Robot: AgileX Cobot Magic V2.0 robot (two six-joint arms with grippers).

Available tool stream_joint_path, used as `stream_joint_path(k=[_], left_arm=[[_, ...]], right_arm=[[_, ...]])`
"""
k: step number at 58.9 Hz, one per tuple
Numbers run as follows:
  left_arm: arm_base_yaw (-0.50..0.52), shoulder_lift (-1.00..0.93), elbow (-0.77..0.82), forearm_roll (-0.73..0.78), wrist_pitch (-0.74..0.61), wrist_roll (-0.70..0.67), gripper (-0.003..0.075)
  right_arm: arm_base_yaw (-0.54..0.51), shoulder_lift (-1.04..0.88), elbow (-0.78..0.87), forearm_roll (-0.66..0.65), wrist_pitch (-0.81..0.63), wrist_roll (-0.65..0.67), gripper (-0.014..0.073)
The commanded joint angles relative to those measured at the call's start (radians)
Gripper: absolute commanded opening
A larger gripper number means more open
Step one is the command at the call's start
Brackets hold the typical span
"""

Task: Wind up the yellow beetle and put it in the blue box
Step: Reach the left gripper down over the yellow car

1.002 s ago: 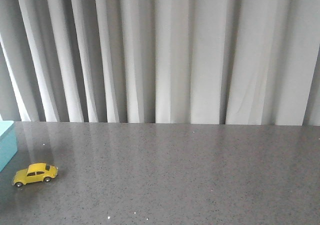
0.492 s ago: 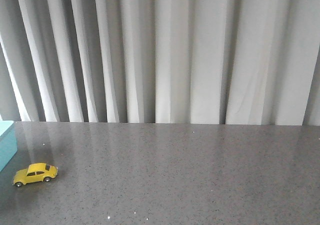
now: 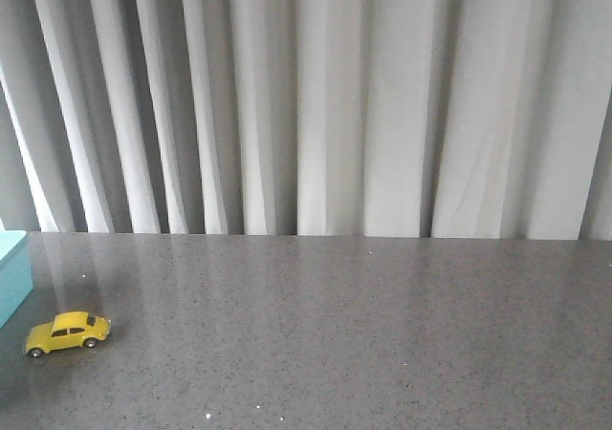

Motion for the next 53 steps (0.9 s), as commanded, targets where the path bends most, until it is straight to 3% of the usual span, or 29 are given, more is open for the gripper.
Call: stream_joint_path(k=[1,6,13,34,53], left_arm=[[0.0,0.163,-0.162,-0.189,0.087,0.248,0.0333],[0.0,0.32,-0.303,-0.338,0.259,0.404,0.0335],[0.0,0.523,-0.489,-0.395,0.396,0.436,0.0335],[0.0,0.913,-0.791,-0.376,0.472,0.383,0.0345],[0.0,1.054,-0.853,-0.155,0.457,0.294,0.0508]], right_arm=[[-0.001,0.001,-0.026,0.016,-0.055,-0.009,-0.0007],[-0.001,0.001,-0.026,0.016,-0.055,-0.009,-0.0007],[-0.001,0.001,-0.026,0.017,-0.055,-0.009,-0.0007],[-0.001,0.001,-0.026,0.017,-0.055,-0.009,-0.0007],[0.002,0.001,-0.026,0.017,-0.055,-0.009,-0.0007]])
